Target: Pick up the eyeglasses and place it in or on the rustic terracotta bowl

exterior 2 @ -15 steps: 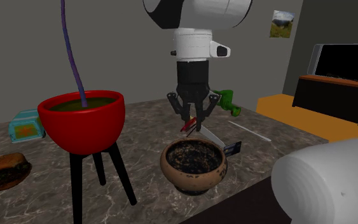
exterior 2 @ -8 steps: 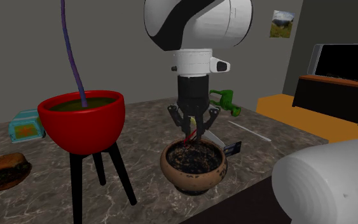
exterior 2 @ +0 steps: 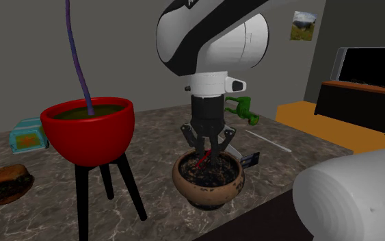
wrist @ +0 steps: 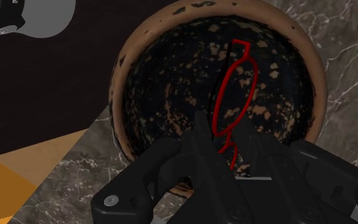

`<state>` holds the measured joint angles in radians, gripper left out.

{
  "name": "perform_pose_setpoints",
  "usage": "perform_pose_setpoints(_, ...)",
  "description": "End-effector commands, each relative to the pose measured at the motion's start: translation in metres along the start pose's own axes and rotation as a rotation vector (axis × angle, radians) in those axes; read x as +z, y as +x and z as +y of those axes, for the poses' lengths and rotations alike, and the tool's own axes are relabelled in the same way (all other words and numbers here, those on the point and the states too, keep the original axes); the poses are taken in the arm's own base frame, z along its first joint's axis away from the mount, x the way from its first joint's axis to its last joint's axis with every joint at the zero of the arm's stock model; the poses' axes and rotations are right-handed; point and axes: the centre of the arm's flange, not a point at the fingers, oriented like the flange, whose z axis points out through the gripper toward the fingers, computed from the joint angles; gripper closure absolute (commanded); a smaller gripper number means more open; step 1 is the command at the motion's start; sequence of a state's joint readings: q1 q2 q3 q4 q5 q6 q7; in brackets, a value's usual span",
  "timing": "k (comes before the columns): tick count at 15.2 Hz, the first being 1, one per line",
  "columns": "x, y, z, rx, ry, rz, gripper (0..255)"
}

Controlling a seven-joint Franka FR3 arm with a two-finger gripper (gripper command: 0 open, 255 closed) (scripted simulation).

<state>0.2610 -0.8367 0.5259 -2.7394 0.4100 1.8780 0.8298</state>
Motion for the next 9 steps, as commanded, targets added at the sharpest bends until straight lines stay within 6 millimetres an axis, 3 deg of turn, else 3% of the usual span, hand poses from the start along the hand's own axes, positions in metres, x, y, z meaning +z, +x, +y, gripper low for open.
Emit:
perform_pose_setpoints(1, 0.0005, 0.0, 0.0001, 0.0, 0.0, 0.0, 255)
perform_pose_setpoints(4, 0.0004, 0.0, 0.0001, 0.0, 0.0, 0.0, 255)
perform_pose_setpoints(5, 0.0004, 0.0, 0.0001, 0.0, 0.0, 0.0, 0)
perform_pose_setpoints(9, 0.0004, 0.0, 0.0001, 0.0, 0.0, 0.0, 0)
